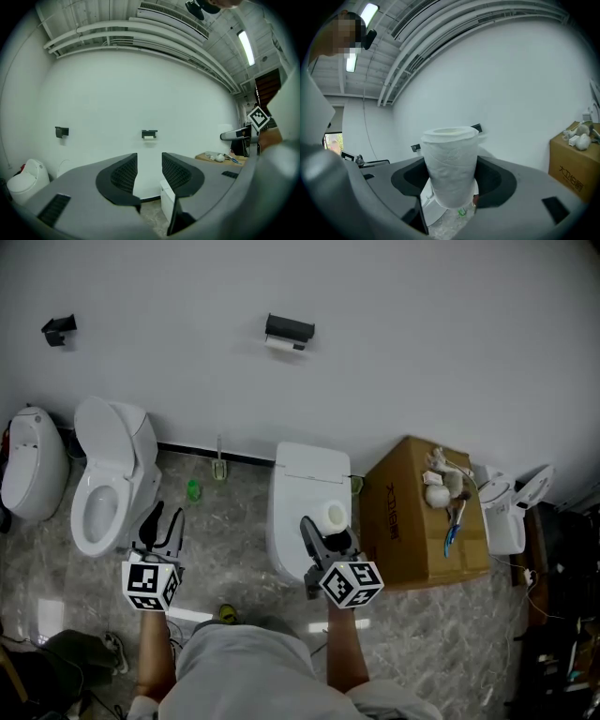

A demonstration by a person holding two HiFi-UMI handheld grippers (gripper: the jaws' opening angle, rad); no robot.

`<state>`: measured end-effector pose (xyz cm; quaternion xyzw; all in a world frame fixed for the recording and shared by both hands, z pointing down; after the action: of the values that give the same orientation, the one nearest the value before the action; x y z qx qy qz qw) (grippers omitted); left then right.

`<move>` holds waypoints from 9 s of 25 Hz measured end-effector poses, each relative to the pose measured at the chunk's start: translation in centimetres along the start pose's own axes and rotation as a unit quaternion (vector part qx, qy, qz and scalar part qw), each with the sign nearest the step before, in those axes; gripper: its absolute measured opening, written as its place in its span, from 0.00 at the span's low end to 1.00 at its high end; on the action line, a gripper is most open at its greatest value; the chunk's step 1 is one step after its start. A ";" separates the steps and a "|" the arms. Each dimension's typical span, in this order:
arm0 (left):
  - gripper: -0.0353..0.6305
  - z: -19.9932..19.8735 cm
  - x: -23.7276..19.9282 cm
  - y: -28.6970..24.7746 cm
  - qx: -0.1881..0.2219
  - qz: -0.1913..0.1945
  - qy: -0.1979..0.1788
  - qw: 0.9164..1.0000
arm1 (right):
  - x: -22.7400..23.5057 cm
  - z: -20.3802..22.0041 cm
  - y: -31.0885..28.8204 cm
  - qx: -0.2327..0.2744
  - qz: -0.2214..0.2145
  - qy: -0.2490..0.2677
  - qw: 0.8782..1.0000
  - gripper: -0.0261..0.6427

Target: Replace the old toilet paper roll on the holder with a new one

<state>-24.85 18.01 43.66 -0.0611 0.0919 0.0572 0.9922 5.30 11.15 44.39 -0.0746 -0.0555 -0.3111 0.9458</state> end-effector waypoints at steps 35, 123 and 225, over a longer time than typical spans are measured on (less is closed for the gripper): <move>0.29 -2.3 -4.4 -31.3 -0.059 0.028 -0.054 0.996 | 17.4 -2.3 -25.7 0.009 0.027 -0.055 0.998 0.48; 0.35 -0.2 11.3 -76.1 -0.077 0.224 -0.595 0.768 | 41.2 -4.0 -37.4 0.038 0.235 -0.124 0.963 0.48; 0.35 -12.7 -19.4 -58.4 0.035 -0.055 -0.096 0.993 | 27.8 -7.9 -64.1 0.136 -0.049 -0.509 0.848 0.46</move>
<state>-38.76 -43.26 41.37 -0.0252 -0.0053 0.0052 0.9997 -10.27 -57.39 47.65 -0.0909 -0.5746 -0.2647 0.7691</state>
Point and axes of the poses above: the fingertips, and each gripper's own axes: y backward along the fingers, x to its right, z out of its underside, the point moved 2 cm from there along y, backward along the fingers, and after that the axes turned 11 degrees about y, right-handed, at the moved point
